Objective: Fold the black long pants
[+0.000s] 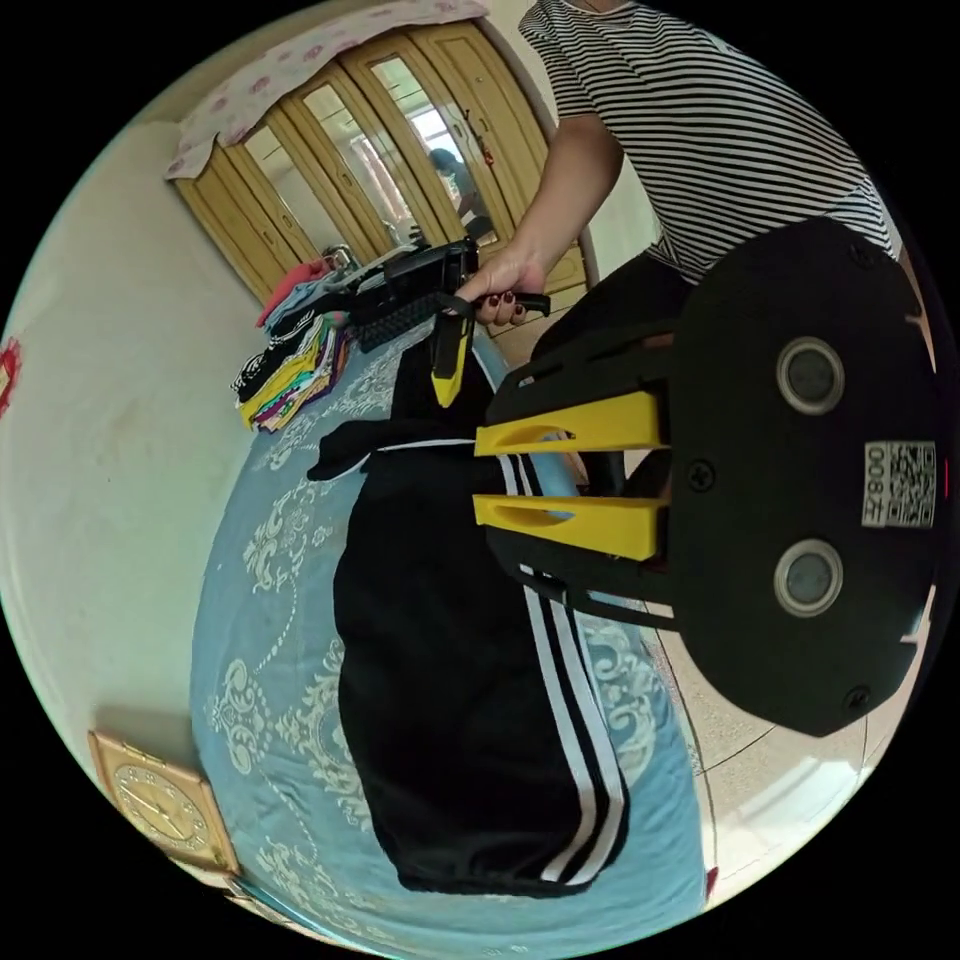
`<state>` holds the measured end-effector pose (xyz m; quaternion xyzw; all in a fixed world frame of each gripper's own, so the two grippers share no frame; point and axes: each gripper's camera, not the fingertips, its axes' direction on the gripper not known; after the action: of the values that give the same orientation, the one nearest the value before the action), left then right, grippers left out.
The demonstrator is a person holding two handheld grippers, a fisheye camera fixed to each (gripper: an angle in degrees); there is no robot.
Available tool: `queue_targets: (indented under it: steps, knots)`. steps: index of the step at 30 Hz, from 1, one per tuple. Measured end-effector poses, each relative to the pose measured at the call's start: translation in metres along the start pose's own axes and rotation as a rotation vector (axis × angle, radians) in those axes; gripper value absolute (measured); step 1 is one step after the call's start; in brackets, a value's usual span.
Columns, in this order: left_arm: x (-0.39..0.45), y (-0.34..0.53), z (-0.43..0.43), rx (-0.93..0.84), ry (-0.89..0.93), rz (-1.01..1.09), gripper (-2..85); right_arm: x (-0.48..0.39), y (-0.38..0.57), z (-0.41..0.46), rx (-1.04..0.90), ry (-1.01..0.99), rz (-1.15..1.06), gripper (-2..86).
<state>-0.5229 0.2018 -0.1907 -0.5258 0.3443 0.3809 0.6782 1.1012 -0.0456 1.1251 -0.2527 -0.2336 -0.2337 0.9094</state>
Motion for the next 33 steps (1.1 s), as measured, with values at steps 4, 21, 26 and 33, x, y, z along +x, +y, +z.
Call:
queue_targets:
  steps: [4, 21, 26, 33]
  knots:
    - [0.042, -0.06, 0.081, -0.129, 0.018, 0.076, 6.6, 0.015, -0.048, -0.055, 0.064, 0.071, 0.02, 6.9]
    - [0.141, -0.168, 0.272, -0.31, -0.088, 0.196, 5.4, 0.044, -0.236, -0.098, -0.067, 0.464, 0.066, 7.2]
    - [0.171, -0.191, 0.303, -0.297, -0.082, 0.224, 3.5, 0.057, -0.237, -0.117, -0.102, 0.504, 0.084, 4.0]
    - [0.214, -0.221, 0.328, -0.26, -0.094, 0.248, 1.5, 0.056, -0.205, -0.206, 0.0, 0.33, 0.008, 0.8]
